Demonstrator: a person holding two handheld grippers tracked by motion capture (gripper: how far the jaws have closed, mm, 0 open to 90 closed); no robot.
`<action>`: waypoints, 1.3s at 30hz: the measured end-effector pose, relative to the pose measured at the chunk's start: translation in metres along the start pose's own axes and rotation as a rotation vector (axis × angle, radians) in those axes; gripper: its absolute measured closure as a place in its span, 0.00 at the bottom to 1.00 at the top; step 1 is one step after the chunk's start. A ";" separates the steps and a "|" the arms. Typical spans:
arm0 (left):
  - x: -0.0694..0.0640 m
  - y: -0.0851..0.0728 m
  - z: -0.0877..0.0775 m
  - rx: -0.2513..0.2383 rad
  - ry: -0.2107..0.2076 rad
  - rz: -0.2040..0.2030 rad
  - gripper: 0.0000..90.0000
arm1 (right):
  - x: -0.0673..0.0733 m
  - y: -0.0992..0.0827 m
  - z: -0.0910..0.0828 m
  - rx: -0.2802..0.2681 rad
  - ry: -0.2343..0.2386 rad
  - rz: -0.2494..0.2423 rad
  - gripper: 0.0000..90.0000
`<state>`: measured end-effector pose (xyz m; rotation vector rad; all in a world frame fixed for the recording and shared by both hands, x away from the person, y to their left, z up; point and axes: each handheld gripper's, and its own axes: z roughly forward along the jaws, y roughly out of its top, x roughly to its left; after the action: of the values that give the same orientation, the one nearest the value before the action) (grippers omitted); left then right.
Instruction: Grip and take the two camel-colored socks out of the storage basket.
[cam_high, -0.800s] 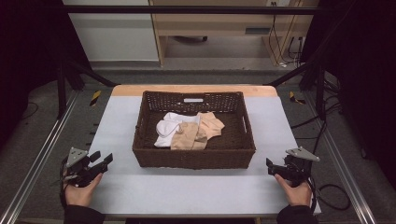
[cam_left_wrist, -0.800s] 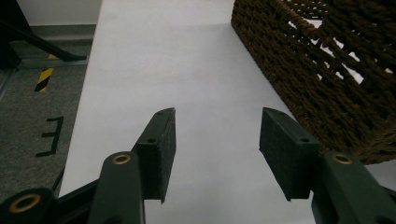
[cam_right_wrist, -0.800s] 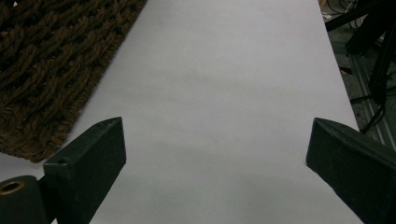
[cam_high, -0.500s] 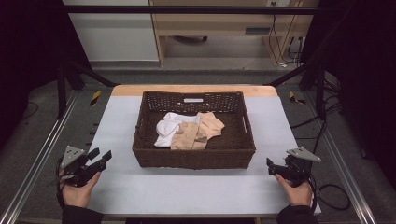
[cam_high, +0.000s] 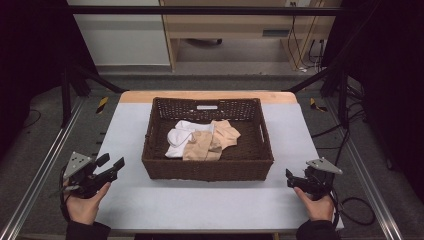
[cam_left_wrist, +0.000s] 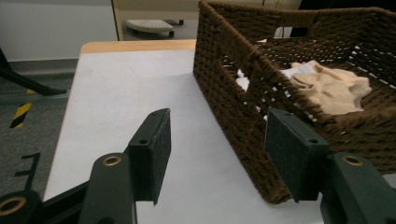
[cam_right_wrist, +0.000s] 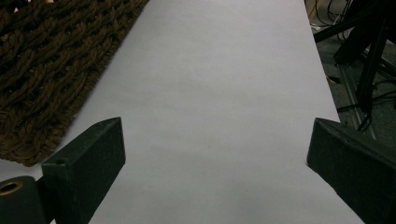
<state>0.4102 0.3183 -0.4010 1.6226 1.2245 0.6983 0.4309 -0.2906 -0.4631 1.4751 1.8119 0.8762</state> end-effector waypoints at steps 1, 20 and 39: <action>-0.001 0.002 0.000 -0.005 -0.002 0.002 0.45 | 0.000 0.000 0.000 0.001 -0.003 -0.004 0.05; -0.027 0.056 0.002 -0.084 -0.064 0.039 0.40 | 0.000 0.001 -0.002 -0.017 -0.006 -0.004 0.06; -0.078 0.098 0.044 -0.063 -0.133 0.106 0.38 | 0.000 0.001 -0.002 -0.025 0.000 0.013 0.06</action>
<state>0.4602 0.2259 -0.3201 1.6634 1.0173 0.6766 0.4299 -0.2911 -0.4609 1.4729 1.7868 0.9015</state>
